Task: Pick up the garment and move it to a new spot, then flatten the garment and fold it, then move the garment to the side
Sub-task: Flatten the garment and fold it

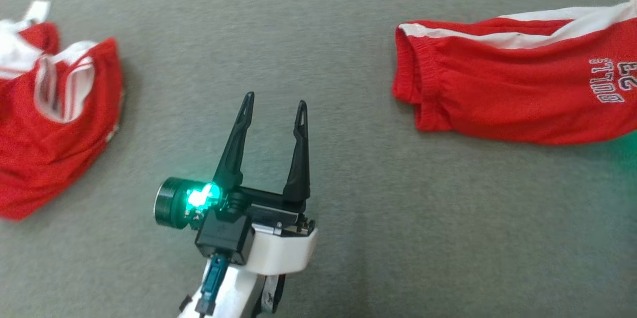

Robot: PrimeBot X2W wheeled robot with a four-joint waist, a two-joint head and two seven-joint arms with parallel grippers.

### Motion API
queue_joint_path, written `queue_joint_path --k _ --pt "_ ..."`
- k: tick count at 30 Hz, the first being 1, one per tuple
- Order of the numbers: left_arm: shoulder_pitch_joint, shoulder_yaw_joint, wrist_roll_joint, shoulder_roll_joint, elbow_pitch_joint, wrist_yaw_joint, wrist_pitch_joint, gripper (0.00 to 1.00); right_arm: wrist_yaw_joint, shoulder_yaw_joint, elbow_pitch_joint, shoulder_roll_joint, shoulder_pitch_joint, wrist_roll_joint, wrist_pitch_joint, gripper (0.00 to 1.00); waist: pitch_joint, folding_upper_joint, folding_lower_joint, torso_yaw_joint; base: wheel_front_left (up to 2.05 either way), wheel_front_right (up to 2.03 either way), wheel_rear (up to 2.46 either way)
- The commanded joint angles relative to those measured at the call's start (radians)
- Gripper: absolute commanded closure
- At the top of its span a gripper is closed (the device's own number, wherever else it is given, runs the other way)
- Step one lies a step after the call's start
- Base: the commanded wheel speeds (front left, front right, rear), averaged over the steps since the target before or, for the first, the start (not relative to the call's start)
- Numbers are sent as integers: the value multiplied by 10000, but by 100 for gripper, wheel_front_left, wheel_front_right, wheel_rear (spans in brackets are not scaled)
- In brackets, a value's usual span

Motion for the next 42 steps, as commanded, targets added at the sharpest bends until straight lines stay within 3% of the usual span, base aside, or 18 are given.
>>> queue_joint_path --k 1,7,12,20,21,22,23,24,30,38,42 --pt "-147 344 99 -29 -255 -41 -49 0 -7 -38 -11 -471 231 -11 -386 100 14 -1 1 -440 0 0 0" --pt "-228 402 160 -29 -44 -218 -49 0 -7 -9 -529 -239 -225 -467 -1303 100 -76 -1 1 -859 0 0 0" --pt "-94 471 114 -29 88 -314 -49 0 -7 -183 -2180 171 -595 -1373 -1631 100 -391 -1 1 -891 0 0 0" --pt "179 413 -96 -29 23 -356 -49 0 -7 84 -4289 1568 14 -3003 -1197 100 -639 -1 1 -528 0 0 0" --pt "197 395 -125 -29 7 -355 -49 0 -7 199 -4451 1806 171 -3149 -986 92 -636 -1 1 -470 0 0 0" --pt "208 373 -152 -29 2 -355 -49 0 -7 327 -4591 2017 352 -3271 -757 74 -639 -1 1 -404 0 0 0" --pt "216 356 -184 -29 -9 -343 -49 0 -7 417 -4694 2205 541 -3371 -570 27 -640 -1 1 -346 0 0 0" --pt "225 333 -219 -29 -16 -335 -49 0 -7 440 -4742 2354 732 -3464 -442 0 -647 -1 1 -283 0 0 0" --pt "315 313 -332 -29 -75 -263 -49 0 -7 -551 -4977 2741 1577 -3960 -972 0 -786 -1 1 -73 0 0 0" --pt "870 657 -374 -30 -173 -226 -49 0 -7 -3474 -5267 2748 3321 -5293 -1611 0 -1469 -1 1 -176 0 0 0" --pt "1287 1008 -337 -30 -265 -240 -49 0 -7 -4457 -5146 3092 4176 -6121 -1654 0 -1969 -1 1 -332 0 0 0"
